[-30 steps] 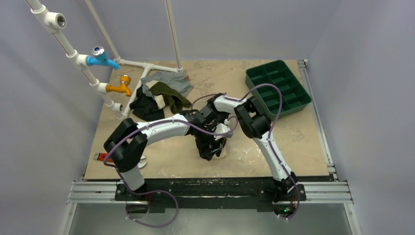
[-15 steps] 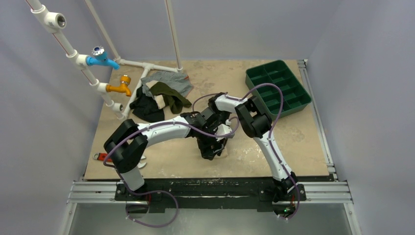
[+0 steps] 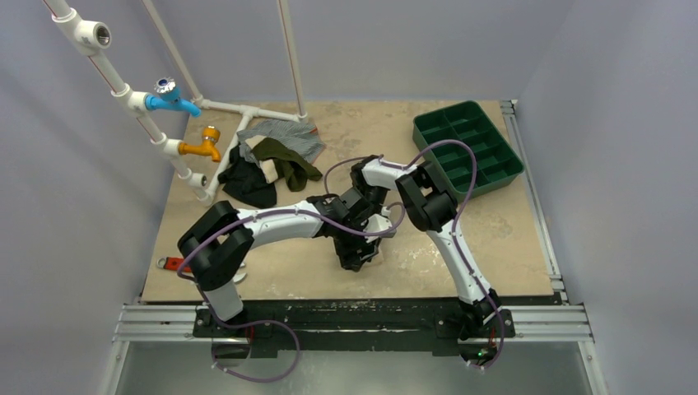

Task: Roll the underwear
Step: Roll the underwear to the center of the board.

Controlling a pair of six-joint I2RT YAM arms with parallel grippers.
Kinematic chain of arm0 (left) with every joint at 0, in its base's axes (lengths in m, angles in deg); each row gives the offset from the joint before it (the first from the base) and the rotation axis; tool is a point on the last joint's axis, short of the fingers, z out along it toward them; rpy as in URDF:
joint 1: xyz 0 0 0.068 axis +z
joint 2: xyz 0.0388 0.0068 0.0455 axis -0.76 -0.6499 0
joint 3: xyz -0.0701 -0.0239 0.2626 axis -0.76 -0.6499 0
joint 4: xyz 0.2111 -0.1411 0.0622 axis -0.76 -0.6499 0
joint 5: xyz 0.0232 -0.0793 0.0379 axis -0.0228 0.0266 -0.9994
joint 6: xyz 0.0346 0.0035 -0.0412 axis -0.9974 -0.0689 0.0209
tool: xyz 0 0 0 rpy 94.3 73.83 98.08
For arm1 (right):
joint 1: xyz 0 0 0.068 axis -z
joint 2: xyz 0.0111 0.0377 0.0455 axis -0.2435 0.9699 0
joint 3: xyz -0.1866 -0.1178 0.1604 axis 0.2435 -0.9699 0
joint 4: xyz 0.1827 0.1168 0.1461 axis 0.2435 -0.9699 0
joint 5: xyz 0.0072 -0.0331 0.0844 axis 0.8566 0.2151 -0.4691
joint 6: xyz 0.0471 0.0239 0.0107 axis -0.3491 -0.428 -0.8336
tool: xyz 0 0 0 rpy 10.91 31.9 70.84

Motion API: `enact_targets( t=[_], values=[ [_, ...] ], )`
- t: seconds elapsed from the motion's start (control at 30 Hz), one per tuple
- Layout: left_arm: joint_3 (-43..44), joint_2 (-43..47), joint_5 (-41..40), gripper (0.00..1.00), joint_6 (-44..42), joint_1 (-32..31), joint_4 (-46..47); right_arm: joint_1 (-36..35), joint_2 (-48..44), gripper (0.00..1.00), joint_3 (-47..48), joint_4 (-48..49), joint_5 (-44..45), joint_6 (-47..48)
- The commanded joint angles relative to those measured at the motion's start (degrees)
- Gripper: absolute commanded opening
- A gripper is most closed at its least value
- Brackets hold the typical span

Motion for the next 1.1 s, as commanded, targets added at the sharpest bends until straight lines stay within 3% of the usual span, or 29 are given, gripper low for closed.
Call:
enact_targets(
  t=[0.0, 0.13, 0.27, 0.43, 0.6, 0.93, 1.07],
  values=[
    [0.04, -1.64, -2.65, 0.65, 0.8, -1.6, 7.6, 1.13, 6.25, 0.0, -1.59, 19.38, 15.36, 1.18],
    [-0.28, -2.93, -4.0, 0.62, 1.73, -2.26, 8.5, 1.16, 6.25, 0.0, -1.37, 19.27, 15.09, 1.26],
    [0.0, -4.54, -3.85, 0.49, 2.24, -2.22, 8.76, 1.28, 6.1, 0.0, -1.43, 19.42, 14.98, 1.2],
    [0.21, -6.12, -3.13, 0.31, 1.88, -2.22, 8.2, 1.5, 5.68, 0.0, -1.83, 19.85, 14.73, 1.11],
    [0.38, -7.45, -1.54, 0.01, 0.66, -2.14, 6.56, 2.25, 5.21, 0.05, -2.15, 20.12, 14.0, 1.24],
    [0.82, -8.9, -1.54, 0.0, -1.08, -1.78, 3.75, 4.12, 2.85, 0.31, -2.73, 19.0, 9.58, 3.14],
    [1.61, -10.27, -2.66, 0.0, -1.08, -1.78, 2.53, 5.61, 1.3, 0.35, -2.11, 17.5, 6.63, 4.38]
  ],
)
